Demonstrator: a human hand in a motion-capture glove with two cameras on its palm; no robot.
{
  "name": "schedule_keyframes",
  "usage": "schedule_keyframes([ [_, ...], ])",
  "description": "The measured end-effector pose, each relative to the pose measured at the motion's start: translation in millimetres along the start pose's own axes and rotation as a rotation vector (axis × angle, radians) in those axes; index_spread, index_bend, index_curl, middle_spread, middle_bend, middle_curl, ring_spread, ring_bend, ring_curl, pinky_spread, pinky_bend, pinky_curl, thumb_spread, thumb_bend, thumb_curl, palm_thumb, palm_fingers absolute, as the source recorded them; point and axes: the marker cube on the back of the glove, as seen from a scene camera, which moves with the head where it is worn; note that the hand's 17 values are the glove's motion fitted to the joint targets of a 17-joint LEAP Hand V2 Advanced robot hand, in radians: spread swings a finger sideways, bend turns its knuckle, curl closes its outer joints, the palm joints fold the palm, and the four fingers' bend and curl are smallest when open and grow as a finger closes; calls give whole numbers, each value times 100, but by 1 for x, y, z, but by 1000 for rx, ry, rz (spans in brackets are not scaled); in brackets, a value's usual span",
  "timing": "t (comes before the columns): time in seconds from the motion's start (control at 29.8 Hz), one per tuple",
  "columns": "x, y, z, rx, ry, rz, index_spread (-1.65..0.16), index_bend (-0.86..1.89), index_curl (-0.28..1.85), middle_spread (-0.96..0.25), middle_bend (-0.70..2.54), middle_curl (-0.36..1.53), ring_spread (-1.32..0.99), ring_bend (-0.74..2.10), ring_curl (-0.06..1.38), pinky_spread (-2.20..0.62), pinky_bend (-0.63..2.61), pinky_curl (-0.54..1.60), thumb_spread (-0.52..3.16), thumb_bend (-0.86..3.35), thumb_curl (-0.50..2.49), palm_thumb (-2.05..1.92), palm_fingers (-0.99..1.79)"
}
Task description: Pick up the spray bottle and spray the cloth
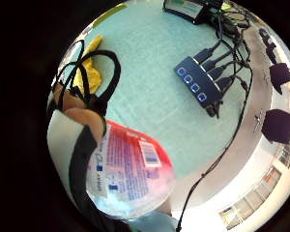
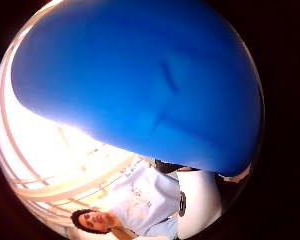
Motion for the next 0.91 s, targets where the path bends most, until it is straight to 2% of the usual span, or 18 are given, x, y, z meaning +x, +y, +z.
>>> schedule_keyframes([
  [0.27,-23,8,3,57,-90,-96,-23,12,31,-9,34,45,-8,54,38,-8,44,39,79,-3,60,85,117],
  [0.57,-99,25,14,176,-349,-396,-23,12,31,-9,33,45,-8,54,38,-8,44,39,80,-3,60,86,116],
  [0.91,-203,23,63,209,-707,-619,-23,13,32,-10,32,45,-8,53,38,-7,42,39,80,-3,60,86,115],
])
